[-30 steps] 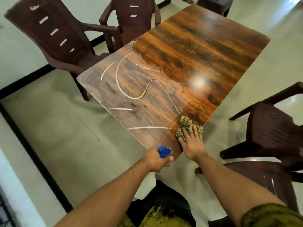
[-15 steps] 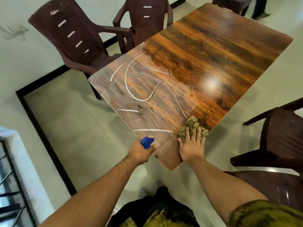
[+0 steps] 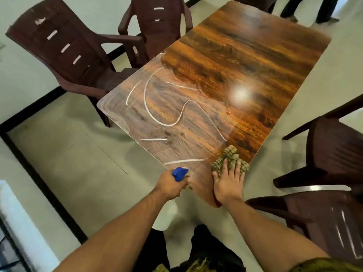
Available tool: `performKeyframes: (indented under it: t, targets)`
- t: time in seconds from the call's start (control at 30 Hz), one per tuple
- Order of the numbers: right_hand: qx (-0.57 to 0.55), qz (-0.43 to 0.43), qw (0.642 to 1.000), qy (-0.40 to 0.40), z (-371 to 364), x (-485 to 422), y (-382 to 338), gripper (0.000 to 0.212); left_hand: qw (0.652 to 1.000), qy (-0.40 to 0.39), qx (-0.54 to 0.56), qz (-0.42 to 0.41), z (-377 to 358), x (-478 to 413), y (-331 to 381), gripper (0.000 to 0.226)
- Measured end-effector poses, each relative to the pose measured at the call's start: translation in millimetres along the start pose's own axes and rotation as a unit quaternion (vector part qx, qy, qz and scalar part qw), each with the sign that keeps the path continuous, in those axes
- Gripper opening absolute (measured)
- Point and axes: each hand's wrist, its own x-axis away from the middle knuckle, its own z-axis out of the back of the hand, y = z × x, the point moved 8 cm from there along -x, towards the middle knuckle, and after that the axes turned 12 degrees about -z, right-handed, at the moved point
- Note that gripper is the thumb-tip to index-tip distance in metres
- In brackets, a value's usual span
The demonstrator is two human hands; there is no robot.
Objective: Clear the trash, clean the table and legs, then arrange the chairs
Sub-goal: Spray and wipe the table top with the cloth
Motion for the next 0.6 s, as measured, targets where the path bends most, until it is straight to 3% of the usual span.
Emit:
performKeyframes:
  t: [0.1,0.17,0.23,0.33,0.43,0.47,0.53,0.6]
  targets:
    - [-0.082,-0.115,0.99,-0.016,-9.0,8.4,-31.8,0.069,0.999,-0.014,-0.028,-0.02,20.8,-8.0,-6.7,0.03]
    - [-0.068,-0.104,0.992,-0.004,-17.7,21.7,-73.0,0.069,0.999,-0.009,-0.04,-0.03,44.3,-15.5,-15.1,0.033]
    - [-0.015,0.014,1.0,-0.002,-30.7,40.2,-123.8,0.067,0.998,0.01,-0.047,-0.035,68.6,-21.6,-19.6,0.04]
    - [0.045,0.206,0.977,-0.032,-53.7,68.7,-178.6,0.064,0.997,-0.005,-0.056,-0.046,103.4,-28.3,-22.6,0.029]
    - [0.095,0.239,0.966,-0.008,-44.2,53.1,-155.1,0.068,0.994,-0.046,-0.083,-0.045,119.4,-33.0,-21.3,0.036]
    - [0.084,0.191,0.978,0.002,-37.7,44.7,-137.2,0.067,0.993,-0.06,-0.087,-0.046,122.7,-34.5,-22.1,0.041]
    - [0.007,-0.017,1.0,0.02,-21.5,35.0,-90.1,0.064,0.992,-0.091,-0.073,-0.05,120.8,-35.4,-19.9,0.034]
    - [-0.084,-0.22,0.972,0.008,-18.6,37.0,-71.0,0.066,0.989,-0.116,-0.053,-0.071,116.7,-35.1,-12.0,0.017]
